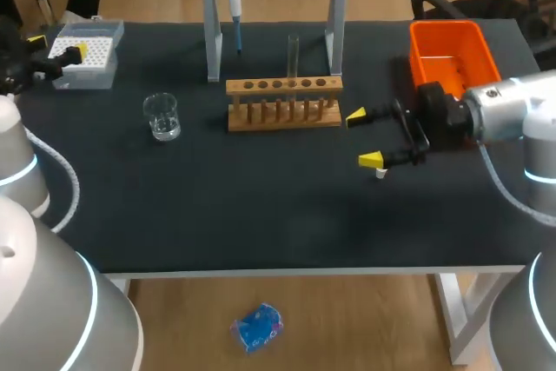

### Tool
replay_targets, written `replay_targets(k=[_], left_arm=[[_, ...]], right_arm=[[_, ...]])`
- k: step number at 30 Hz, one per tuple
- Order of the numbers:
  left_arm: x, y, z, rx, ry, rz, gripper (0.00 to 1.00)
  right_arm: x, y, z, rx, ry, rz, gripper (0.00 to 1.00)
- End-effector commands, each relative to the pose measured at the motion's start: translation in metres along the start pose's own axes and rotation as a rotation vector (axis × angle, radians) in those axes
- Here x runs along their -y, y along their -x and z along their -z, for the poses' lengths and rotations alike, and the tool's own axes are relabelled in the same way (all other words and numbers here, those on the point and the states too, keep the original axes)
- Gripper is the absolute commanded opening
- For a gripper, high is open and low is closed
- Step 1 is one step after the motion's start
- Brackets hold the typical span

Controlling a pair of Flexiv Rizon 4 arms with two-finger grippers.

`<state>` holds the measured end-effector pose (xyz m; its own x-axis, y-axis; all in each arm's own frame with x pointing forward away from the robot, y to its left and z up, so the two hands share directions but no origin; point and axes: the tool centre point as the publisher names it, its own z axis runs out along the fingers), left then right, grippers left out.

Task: Invert the test tube, pick up the pipette, mount the tip to pipette, aspirate from beaker and dispense into the tube, eject the tip, return the pipette, and cap with the stopper.

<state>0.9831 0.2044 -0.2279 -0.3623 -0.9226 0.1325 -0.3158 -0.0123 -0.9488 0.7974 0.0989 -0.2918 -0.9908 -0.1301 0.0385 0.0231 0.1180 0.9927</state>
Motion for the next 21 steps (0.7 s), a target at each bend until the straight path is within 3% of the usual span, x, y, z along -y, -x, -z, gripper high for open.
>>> replay_targets(k=[1,6,19,21], left_arm=[[-0.006,0.012,-0.008,-0.020,-0.020,0.031,1.00],[-0.009,0.020,-0.012,0.014,-0.014,0.022,1.00],[-0.009,0.020,-0.012,0.014,-0.014,0.022,1.00],[-0.016,0.026,-0.016,0.035,0.005,0.007,1.00]], right_arm=[[0.008,-0.015,0.001,0.055,0.047,0.003,1.00],[0.015,-0.019,0.000,0.034,0.091,-0.001,1.00],[0.015,-0.019,0.000,0.034,0.091,-0.001,1.00],[0.015,-0.019,0.000,0.034,0.091,-0.001,1.00]])
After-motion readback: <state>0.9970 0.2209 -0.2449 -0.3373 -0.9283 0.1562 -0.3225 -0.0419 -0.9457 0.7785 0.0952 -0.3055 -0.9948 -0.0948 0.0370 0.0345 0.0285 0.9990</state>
